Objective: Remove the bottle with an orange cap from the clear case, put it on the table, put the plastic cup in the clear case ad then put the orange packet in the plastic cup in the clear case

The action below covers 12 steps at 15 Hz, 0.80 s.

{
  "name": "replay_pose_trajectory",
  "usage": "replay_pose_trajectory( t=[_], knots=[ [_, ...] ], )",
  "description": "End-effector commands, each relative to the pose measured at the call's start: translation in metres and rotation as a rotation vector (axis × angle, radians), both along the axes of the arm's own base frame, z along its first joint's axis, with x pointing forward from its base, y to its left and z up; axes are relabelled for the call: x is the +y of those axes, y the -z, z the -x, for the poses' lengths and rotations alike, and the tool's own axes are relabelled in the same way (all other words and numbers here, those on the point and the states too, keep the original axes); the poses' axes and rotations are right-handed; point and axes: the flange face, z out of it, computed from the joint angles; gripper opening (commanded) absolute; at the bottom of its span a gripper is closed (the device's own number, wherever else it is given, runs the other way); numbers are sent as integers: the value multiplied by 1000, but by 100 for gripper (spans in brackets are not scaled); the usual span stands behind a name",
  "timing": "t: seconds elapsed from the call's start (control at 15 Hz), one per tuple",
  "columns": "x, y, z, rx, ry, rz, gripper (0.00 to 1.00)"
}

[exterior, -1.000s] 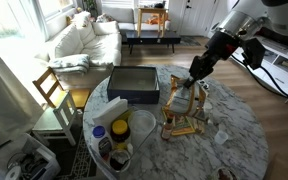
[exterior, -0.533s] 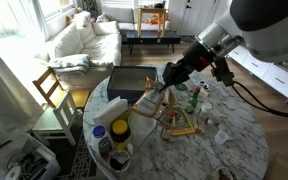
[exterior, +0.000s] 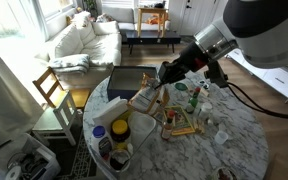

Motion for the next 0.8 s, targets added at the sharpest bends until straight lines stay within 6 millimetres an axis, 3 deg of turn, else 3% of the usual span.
replay_pose_trajectory(
  t=[0.0, 0.73],
  knots=[
    [5, 7, 1, -9, 2, 7, 0],
    [50, 35, 12, -330, -125, 164, 0]
  ],
)
